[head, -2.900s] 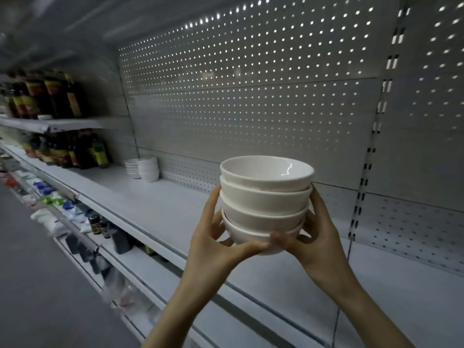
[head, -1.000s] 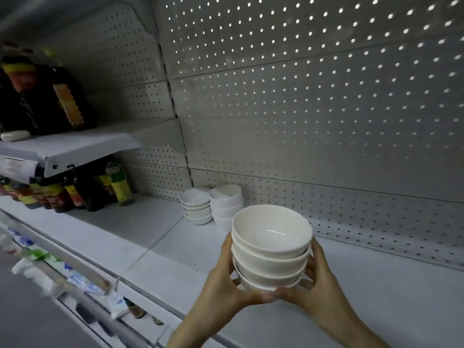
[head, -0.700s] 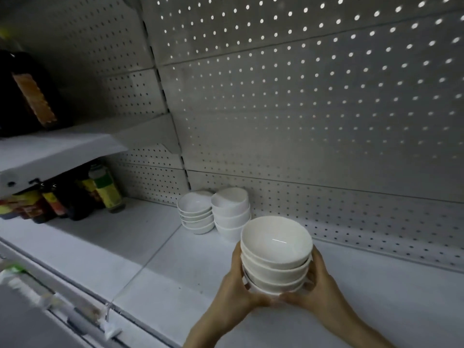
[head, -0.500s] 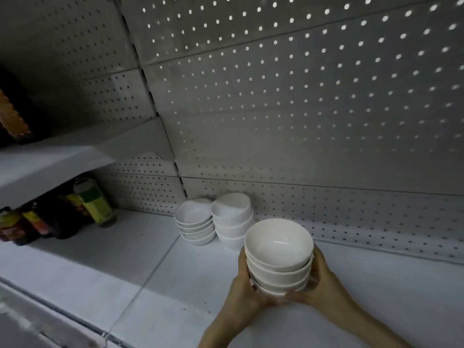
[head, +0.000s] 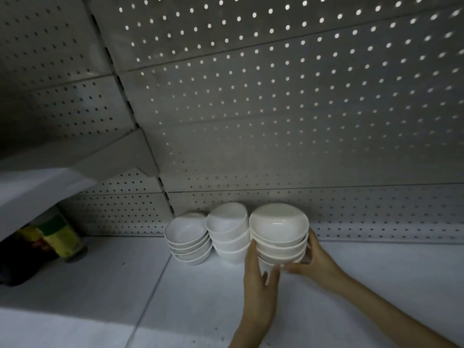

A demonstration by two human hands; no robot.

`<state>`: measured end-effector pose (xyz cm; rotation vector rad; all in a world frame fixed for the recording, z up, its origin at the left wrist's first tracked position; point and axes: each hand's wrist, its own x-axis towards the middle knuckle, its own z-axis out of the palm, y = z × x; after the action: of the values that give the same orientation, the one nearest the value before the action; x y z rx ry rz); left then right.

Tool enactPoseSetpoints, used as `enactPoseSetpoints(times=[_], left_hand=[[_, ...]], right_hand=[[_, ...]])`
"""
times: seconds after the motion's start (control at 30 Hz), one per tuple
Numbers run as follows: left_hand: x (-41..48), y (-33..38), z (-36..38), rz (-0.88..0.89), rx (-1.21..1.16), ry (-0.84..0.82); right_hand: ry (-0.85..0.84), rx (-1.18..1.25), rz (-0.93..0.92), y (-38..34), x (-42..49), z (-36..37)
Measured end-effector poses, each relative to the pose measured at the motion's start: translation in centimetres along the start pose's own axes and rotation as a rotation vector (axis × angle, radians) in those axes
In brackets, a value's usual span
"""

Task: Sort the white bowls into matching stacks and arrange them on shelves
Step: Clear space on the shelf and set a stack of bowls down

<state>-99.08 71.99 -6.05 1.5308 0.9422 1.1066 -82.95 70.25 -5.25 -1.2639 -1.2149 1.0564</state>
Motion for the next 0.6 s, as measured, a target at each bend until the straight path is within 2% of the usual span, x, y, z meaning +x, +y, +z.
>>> enactPoseSetpoints(times=[0.17,0.3,0.6], left_hand=[[0.8,0.5,0.8,-0.052,-0.125,0.071],[1.6,0.5,1.0,-0.061,-0.197,0.11],[2.1,-0.2,1.4,-0.051,-0.198,0.099]], right_hand=[[0.056,0.037,0.053,-2.4,-0.1,0.3],[0.187,0.069,0.055,-3.2,0.3,0.7],[0.266,-0.026,0.02,-3.3,0.4,2.2]])
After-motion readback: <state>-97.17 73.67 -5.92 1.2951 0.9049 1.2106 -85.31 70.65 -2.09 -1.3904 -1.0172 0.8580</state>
